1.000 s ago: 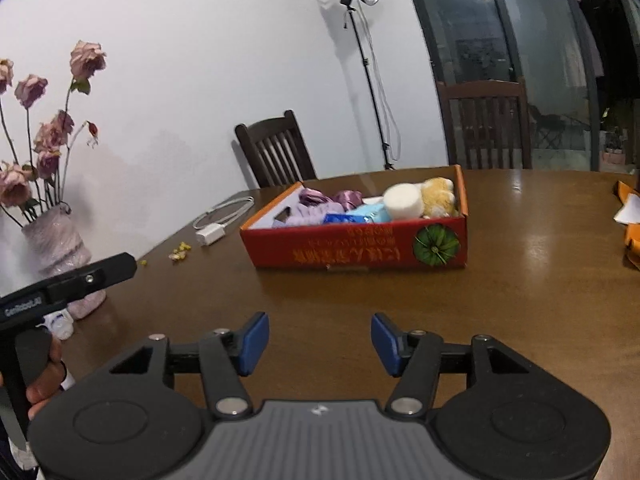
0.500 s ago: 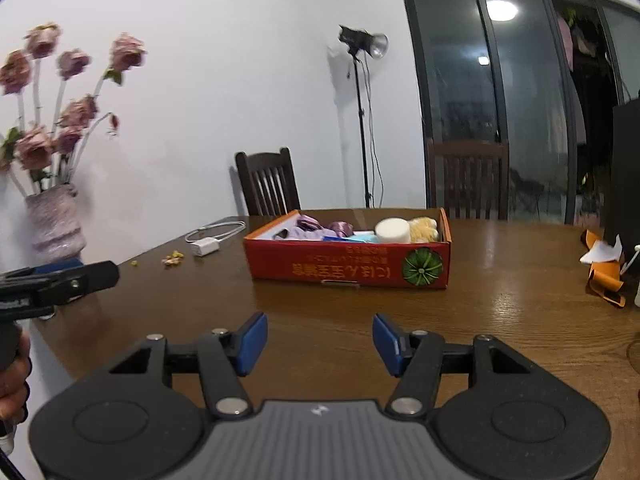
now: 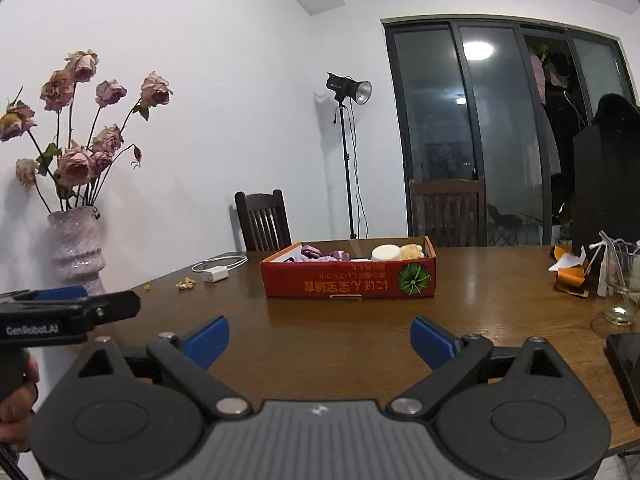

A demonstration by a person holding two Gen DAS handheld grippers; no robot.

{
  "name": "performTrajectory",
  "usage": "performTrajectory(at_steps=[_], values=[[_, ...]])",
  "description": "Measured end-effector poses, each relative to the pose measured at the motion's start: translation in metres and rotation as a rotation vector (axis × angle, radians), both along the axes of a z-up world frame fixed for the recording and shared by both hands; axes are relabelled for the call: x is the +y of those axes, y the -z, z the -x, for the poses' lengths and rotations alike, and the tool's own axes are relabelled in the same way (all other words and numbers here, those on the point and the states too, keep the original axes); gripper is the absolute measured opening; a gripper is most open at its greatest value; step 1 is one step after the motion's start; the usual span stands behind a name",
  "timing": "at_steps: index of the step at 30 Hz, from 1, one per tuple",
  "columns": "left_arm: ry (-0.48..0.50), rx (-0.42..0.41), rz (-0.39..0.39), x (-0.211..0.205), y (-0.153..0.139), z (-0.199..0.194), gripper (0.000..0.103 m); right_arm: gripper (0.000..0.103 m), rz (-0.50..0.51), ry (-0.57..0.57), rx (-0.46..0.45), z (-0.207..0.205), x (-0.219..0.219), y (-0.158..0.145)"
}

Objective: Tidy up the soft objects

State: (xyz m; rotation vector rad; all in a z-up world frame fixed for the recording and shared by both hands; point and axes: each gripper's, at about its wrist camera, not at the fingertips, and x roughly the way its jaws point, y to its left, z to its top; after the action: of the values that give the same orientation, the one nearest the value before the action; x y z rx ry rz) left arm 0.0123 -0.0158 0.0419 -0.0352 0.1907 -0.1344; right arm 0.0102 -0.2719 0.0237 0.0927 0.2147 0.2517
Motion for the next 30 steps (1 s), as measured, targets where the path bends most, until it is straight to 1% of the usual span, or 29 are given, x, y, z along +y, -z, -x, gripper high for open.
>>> performTrajectory(at_steps=[5, 17, 30], values=[[-0.005, -0.013, -0.01, -0.0018, 0.0013, 0.0043, 0.103, 0.098, -0.003, 0.003, -0.023, 0.0043, -0.0011, -0.0052], [-0.026, -0.015, -0.004, 0.0039, -0.0017, 0.0022, 0.103, 0.098, 0.022, -0.016, -0.012, 0.0036, 0.0023, -0.0054], [-0.02, -0.02, -0.017, 0.0011, -0.0016, 0.0035, 0.103, 0.098, 0.021, -0.013, -0.006, 0.0035, 0.0022, -0.0057]])
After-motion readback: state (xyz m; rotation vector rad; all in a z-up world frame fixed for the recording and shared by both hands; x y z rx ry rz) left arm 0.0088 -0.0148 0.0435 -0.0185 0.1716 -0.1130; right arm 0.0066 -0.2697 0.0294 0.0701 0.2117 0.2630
